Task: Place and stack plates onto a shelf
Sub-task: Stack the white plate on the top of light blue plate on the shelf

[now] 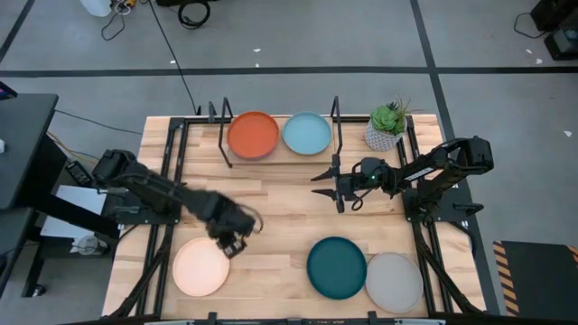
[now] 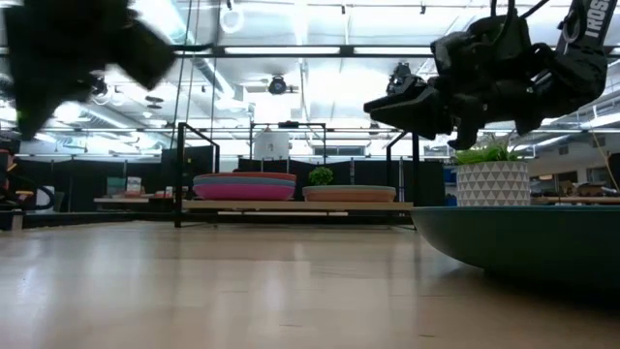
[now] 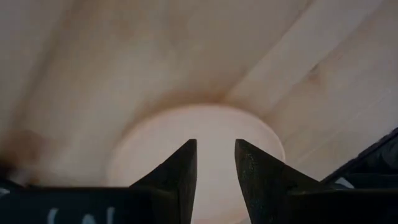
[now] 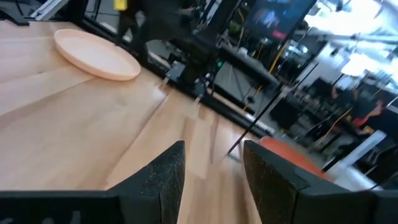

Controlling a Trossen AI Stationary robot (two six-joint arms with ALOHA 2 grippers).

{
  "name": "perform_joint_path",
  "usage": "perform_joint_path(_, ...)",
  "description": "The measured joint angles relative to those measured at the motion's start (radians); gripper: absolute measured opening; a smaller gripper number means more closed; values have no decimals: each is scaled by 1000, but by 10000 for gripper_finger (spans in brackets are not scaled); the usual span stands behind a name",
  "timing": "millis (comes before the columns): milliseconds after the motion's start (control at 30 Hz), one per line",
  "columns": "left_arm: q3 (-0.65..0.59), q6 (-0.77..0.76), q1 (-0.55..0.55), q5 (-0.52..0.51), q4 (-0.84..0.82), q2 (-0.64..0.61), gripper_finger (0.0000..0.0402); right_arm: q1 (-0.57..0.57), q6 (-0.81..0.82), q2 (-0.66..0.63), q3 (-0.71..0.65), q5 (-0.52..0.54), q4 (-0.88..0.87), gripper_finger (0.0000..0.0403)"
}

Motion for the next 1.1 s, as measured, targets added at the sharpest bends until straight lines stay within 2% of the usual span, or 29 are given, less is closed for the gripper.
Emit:
perform_joint_path(200,-102,-430,-133,-1,249,0,116,-21,-69,0,0,-2,48,169)
perform_joint_path(267,-120,-510,-147,-12,322,0,116,-37,-81,0,0,-22,70,169)
perform_joint_path(433,-142,-683,-155,-82,352,0,116,-96,-84,0,0,-146,107,169)
perform_joint_path(600,-142,-784,-155,-83,357,0,116,-142,-80,6,0,-226,130,169)
perform_joint_path(767,-142,-850,-155,-77,377,30,116,-163,-66,6,0,-245,136,169)
perform_joint_path(1100,-138,-867,-160,26,411,111,116,-165,-57,6,0,-247,135,169)
